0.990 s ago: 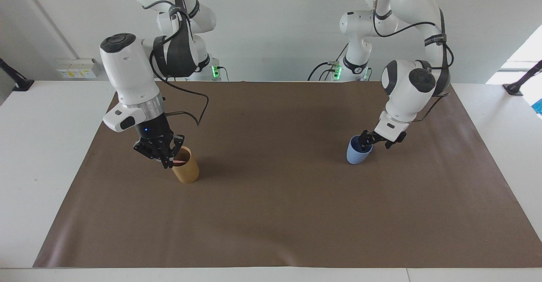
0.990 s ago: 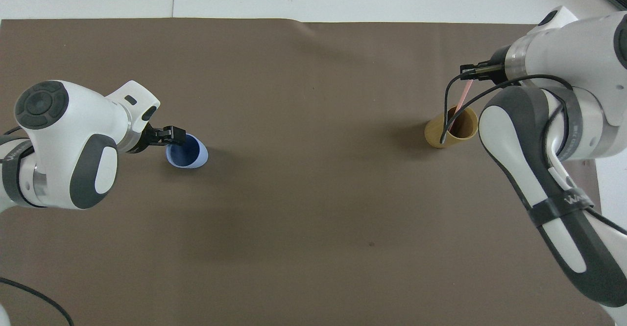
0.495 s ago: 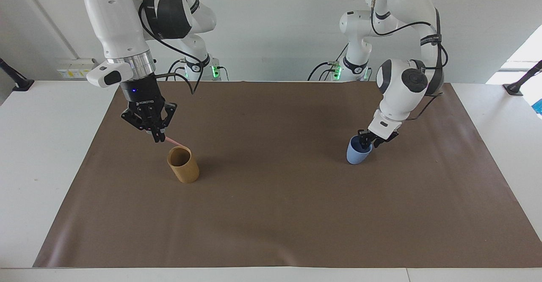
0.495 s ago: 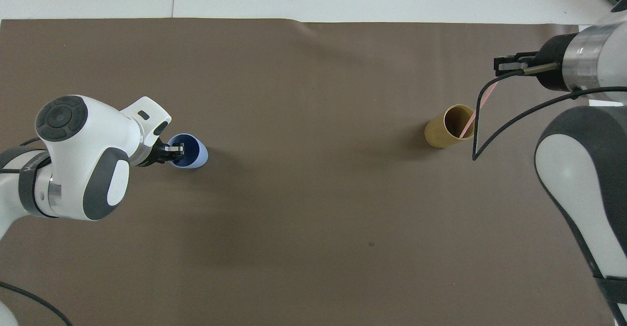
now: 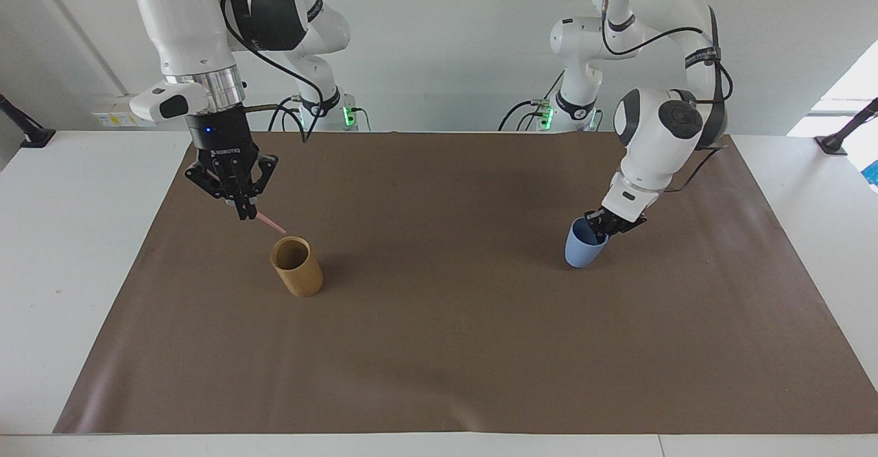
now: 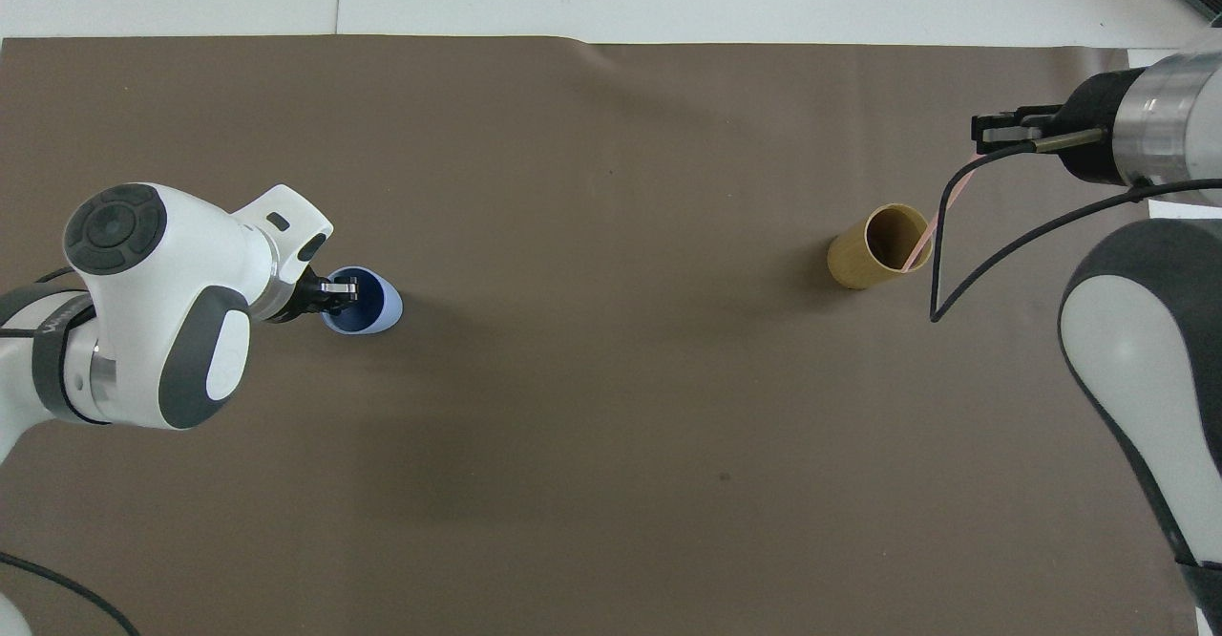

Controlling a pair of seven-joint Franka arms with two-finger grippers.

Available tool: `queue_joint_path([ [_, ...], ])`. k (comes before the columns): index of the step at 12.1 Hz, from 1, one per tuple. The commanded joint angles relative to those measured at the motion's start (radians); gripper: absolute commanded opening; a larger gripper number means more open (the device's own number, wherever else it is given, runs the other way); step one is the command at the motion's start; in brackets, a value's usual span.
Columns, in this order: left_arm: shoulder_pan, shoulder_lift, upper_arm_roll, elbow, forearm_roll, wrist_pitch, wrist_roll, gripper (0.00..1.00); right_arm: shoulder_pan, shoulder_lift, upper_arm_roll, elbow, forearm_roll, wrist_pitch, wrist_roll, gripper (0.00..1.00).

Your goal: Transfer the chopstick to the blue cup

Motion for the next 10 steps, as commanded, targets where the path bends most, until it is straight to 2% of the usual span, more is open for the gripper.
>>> queue_joint_path([
  [1, -0.123, 0.018, 0.015, 0.134, 0.024, -0.103, -0.122, 0.0, -0.003, -0.02, 0.004, -0.031, -0.025, 0.025, -0.018, 0.0],
  [2, -0.158, 0.038, 0.014, 0.176, 0.054, -0.105, -0.156, 0.0, -0.003, -0.02, 0.005, -0.031, -0.025, 0.023, -0.018, 0.0],
  [4, -0.223, 0.076, 0.012, 0.263, 0.036, -0.129, -0.173, 0.0, -0.001, -0.02, 0.005, -0.032, -0.024, 0.019, -0.015, 0.0],
  [7, -0.322, 0.208, 0.014, 0.384, 0.009, -0.146, -0.222, 0.0, -0.001, -0.021, 0.005, -0.031, -0.016, 0.012, -0.013, 0.0],
  [10, -0.375, 0.276, 0.012, 0.42, 0.001, -0.143, -0.244, 0.0, 0.0, -0.021, 0.005, -0.031, -0.013, 0.009, -0.012, 0.0],
])
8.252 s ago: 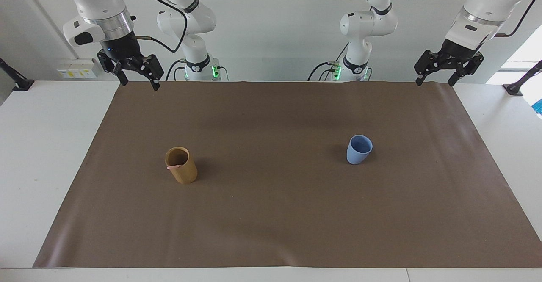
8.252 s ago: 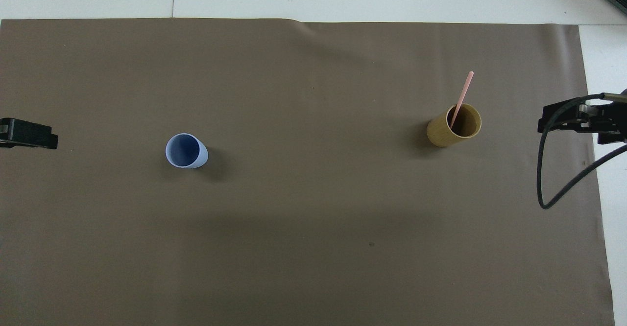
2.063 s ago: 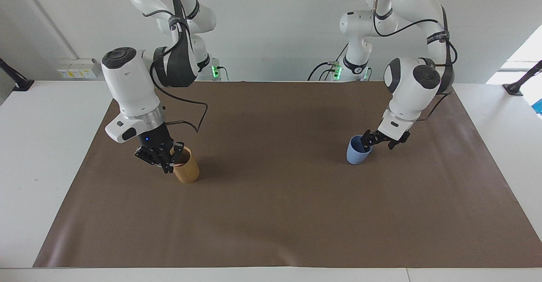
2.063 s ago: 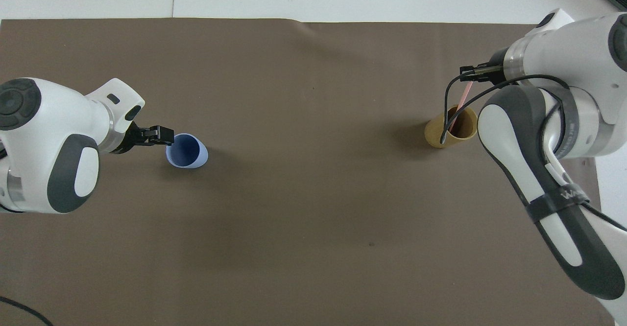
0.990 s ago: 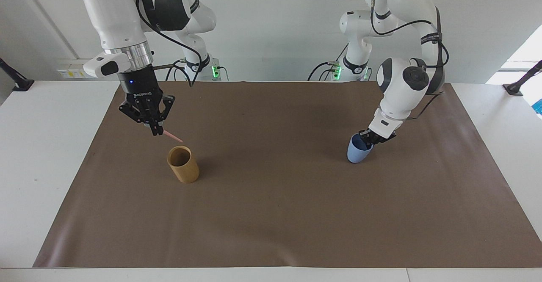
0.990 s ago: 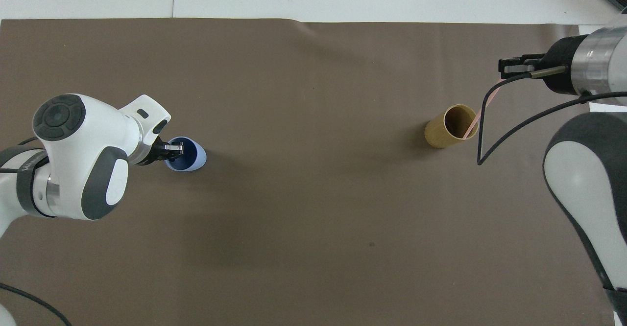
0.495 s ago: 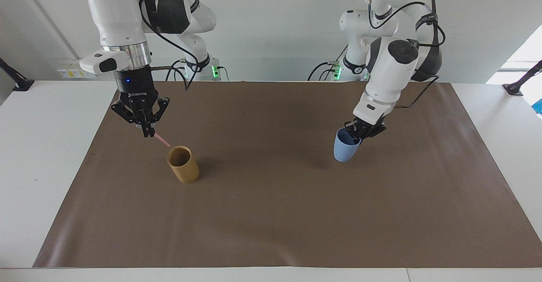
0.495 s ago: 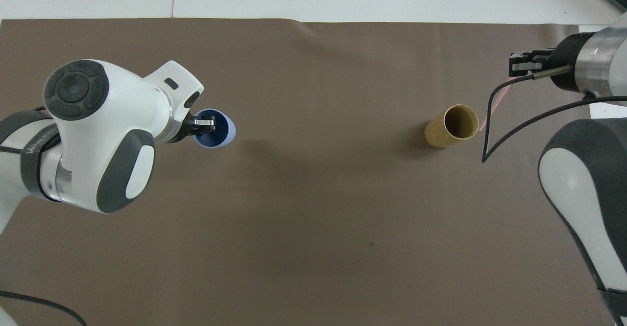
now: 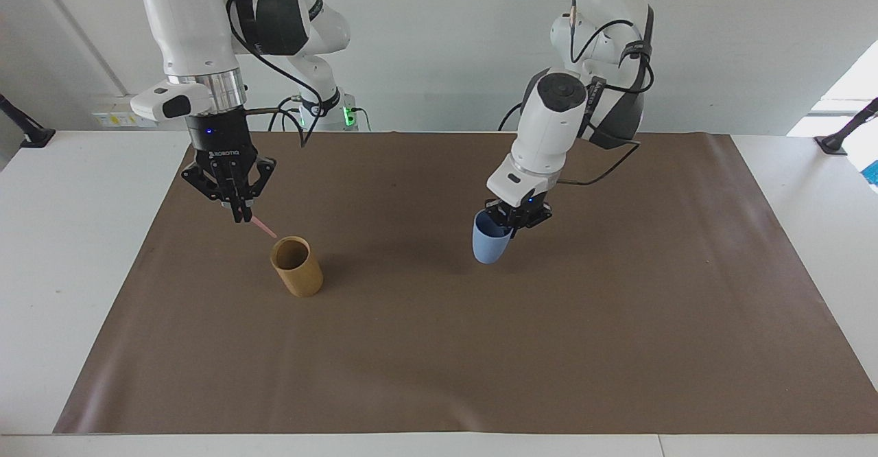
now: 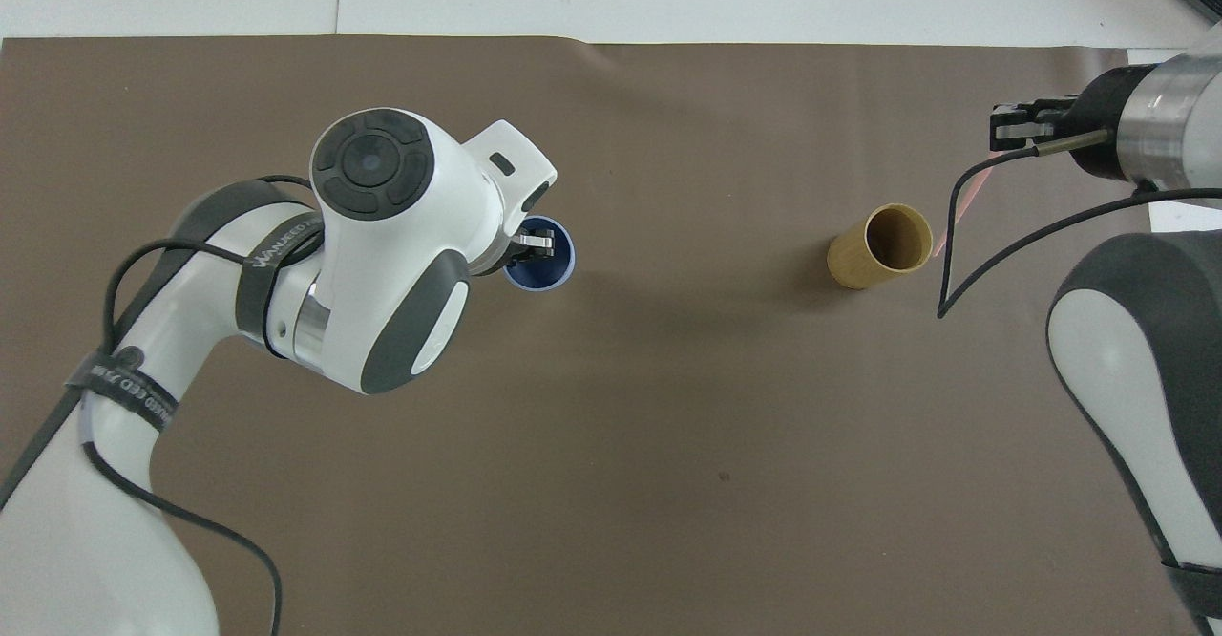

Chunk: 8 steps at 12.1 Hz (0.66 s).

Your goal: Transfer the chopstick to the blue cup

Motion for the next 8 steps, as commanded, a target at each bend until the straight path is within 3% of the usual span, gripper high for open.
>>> queue_joint_path([
  [1, -0.06, 0.071, 0.019, 0.062, -0.017, -0.024, -0.013, 0.0, -0.002, -0.021, 0.004, -0.025, 0.0, 0.005, -0.012, 0.0],
  [4, -0.108, 0.173, 0.022, 0.124, -0.001, -0.025, -0.079, 0.0, -0.002, -0.021, 0.004, -0.025, 0.001, 0.004, -0.01, 0.0],
  [8, -0.119, 0.184, 0.023, 0.154, 0.0, -0.047, -0.091, 0.0, 0.016, -0.02, 0.004, -0.025, 0.004, 0.007, 0.007, 0.0],
])
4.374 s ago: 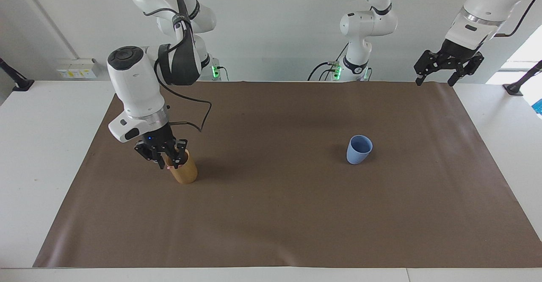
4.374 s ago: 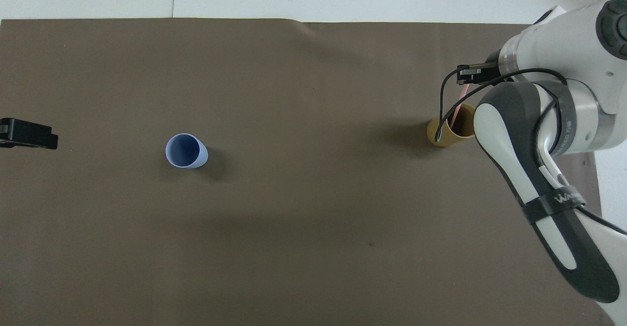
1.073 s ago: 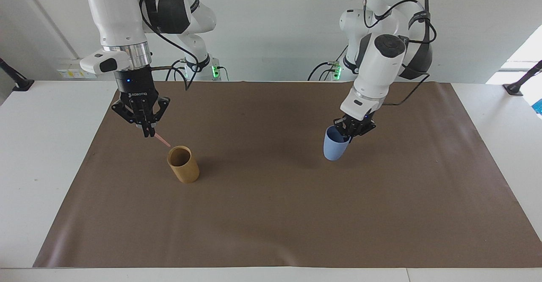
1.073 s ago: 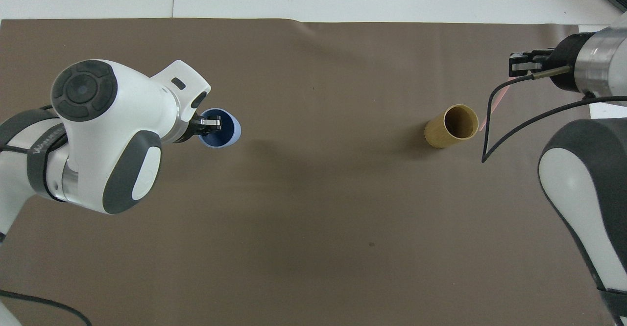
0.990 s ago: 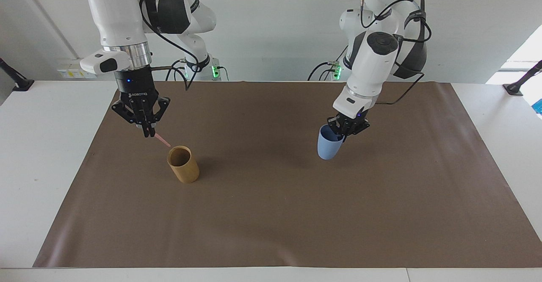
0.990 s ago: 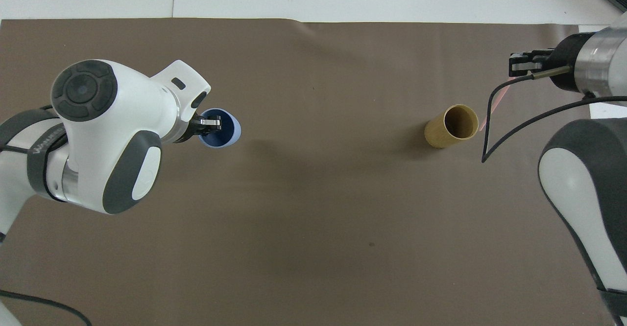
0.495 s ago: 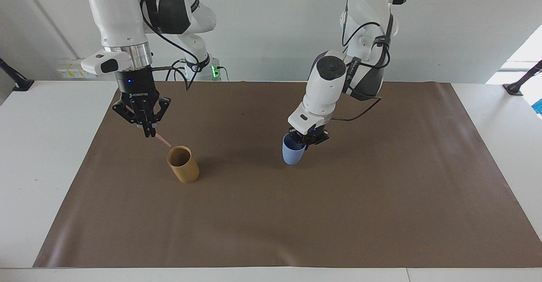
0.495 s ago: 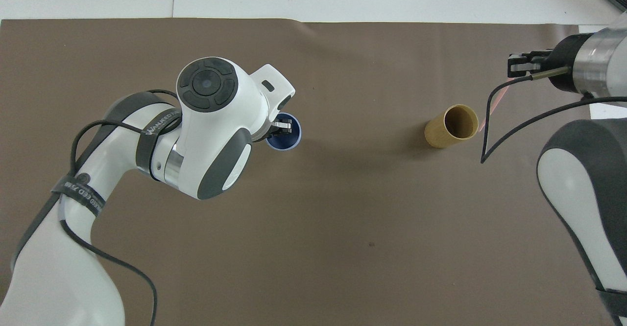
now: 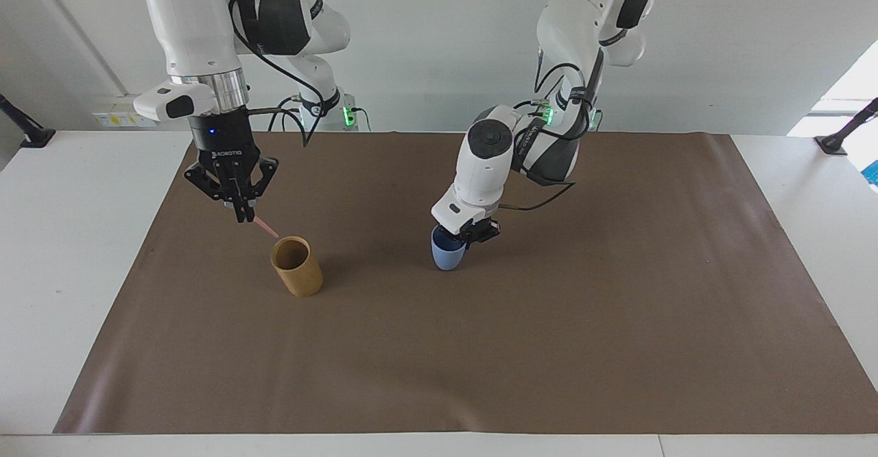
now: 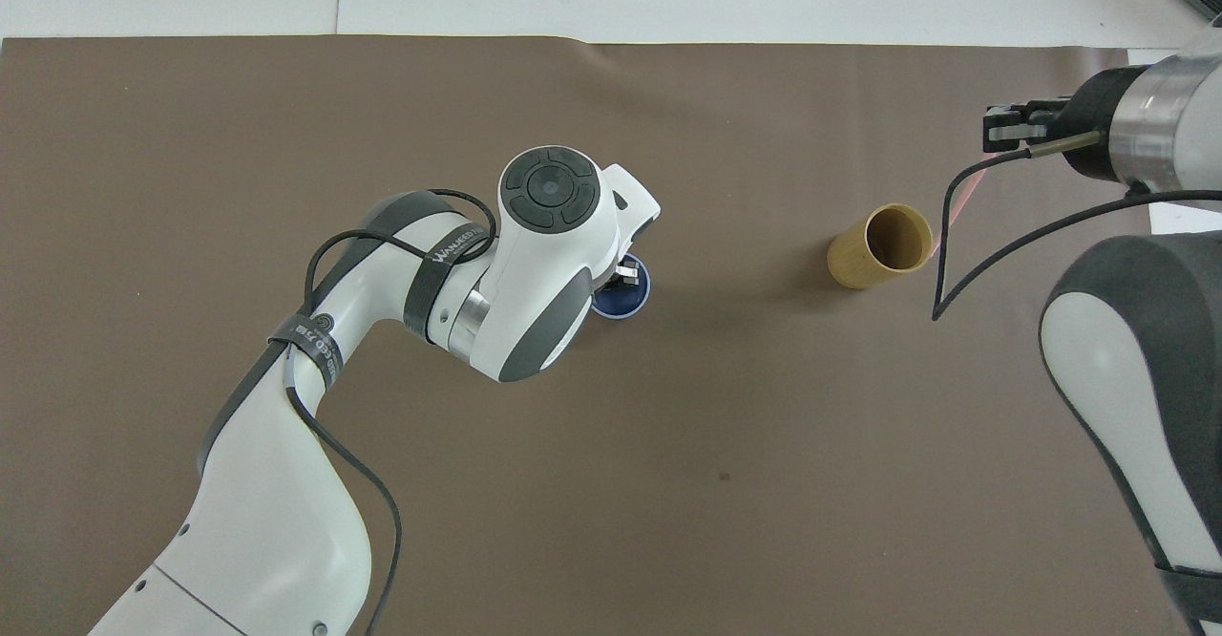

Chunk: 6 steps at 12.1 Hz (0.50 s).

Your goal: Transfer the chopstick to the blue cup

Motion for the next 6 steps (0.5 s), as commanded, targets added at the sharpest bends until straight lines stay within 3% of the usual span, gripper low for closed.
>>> queue_joint_path([
  [1, -0.021, 0.012, 0.02, 0.044, 0.001, -0.04, -0.017, 0.0, 0.009, -0.018, 0.003, -0.02, 0.003, 0.007, 0.013, 0.0],
  [2, -0.021, 0.008, 0.02, 0.042, -0.005, -0.039, -0.017, 0.09, 0.01, -0.018, 0.004, -0.017, 0.003, 0.007, 0.019, 0.0],
  [3, -0.019, 0.011, 0.02, 0.04, -0.001, -0.008, -0.023, 0.99, 0.01, -0.018, 0.005, -0.017, 0.003, 0.007, 0.026, 0.0],
  [6, -0.004, -0.037, 0.022, 0.04, -0.008, -0.028, -0.019, 1.0, 0.03, -0.017, 0.009, -0.015, 0.003, 0.013, 0.051, 0.0],
])
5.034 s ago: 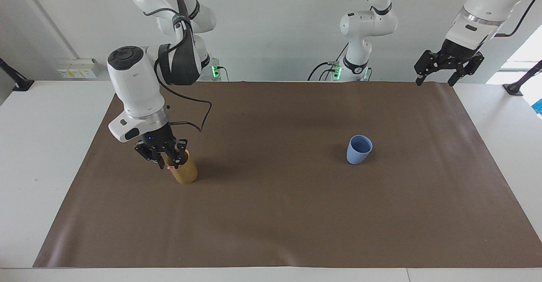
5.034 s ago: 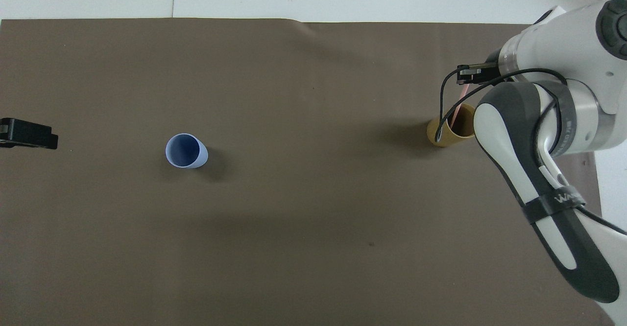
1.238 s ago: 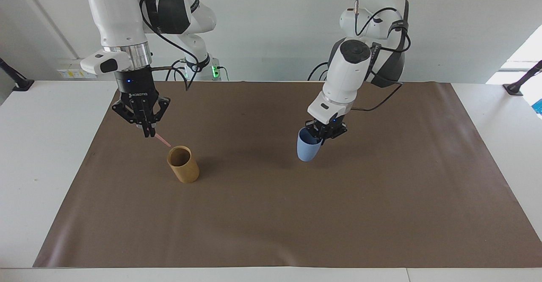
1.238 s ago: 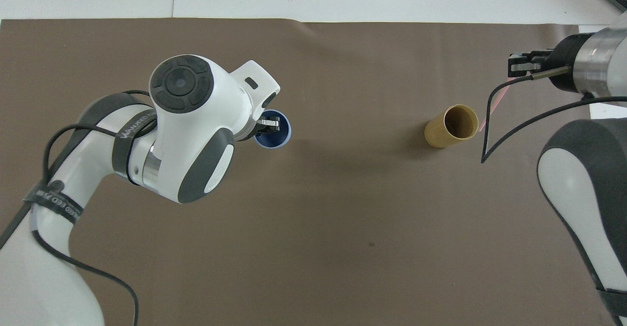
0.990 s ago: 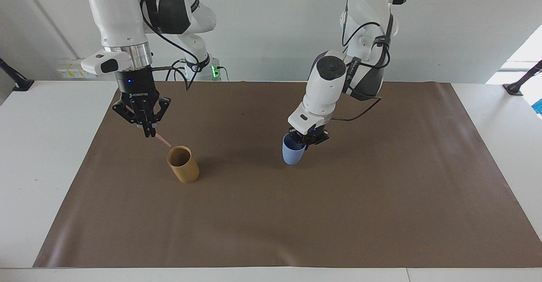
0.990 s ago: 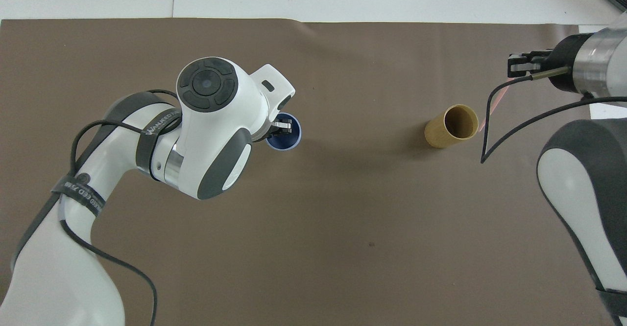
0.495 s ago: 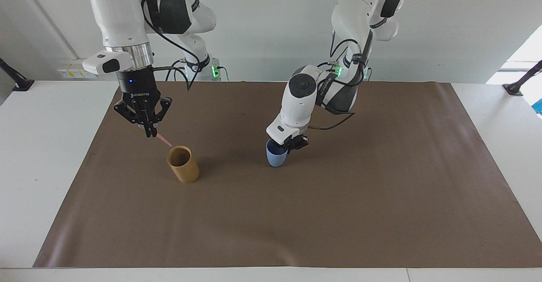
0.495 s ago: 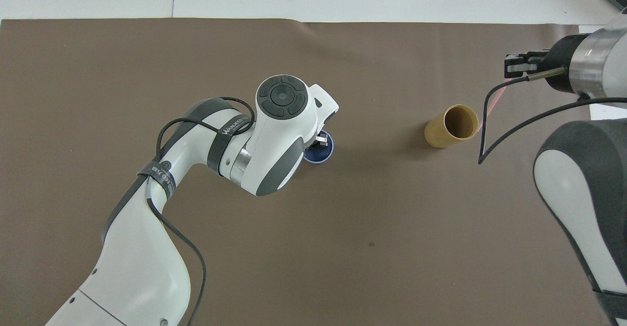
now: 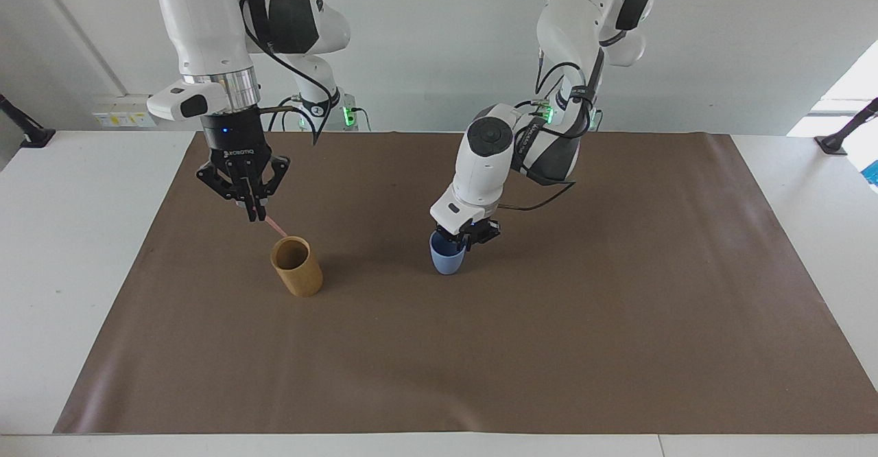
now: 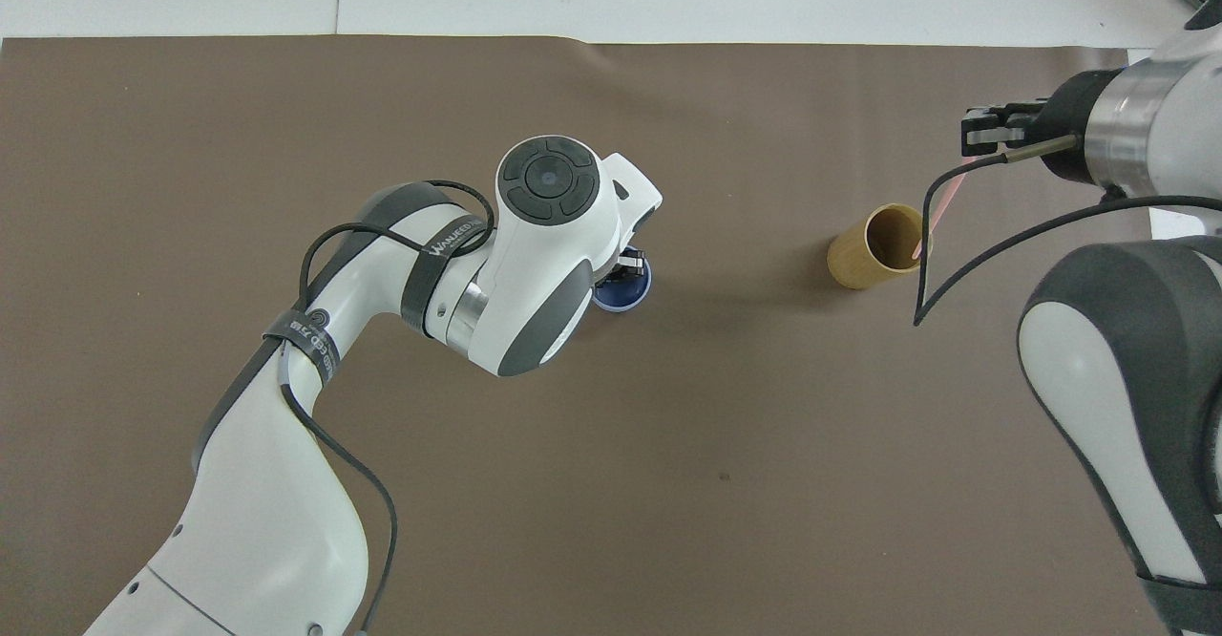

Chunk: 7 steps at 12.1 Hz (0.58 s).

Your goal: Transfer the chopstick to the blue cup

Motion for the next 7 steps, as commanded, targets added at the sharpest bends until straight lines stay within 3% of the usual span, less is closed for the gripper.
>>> queue_joint_path([
  [1, 0.005, -0.076, 0.024, 0.005, -0.008, -0.048, -0.003, 1.0, 0.004, -0.016, 0.02, -0.014, 0.002, 0.014, 0.052, 0.0],
  [5, 0.144, -0.223, 0.022, -0.021, 0.001, -0.116, 0.023, 1.0, 0.007, -0.01, 0.072, 0.003, -0.002, 0.025, 0.098, 0.0],
  [7, 0.251, -0.316, 0.022, -0.085, 0.0, -0.188, 0.167, 1.0, 0.034, -0.004, 0.075, 0.02, 0.004, 0.022, 0.101, 0.0],
])
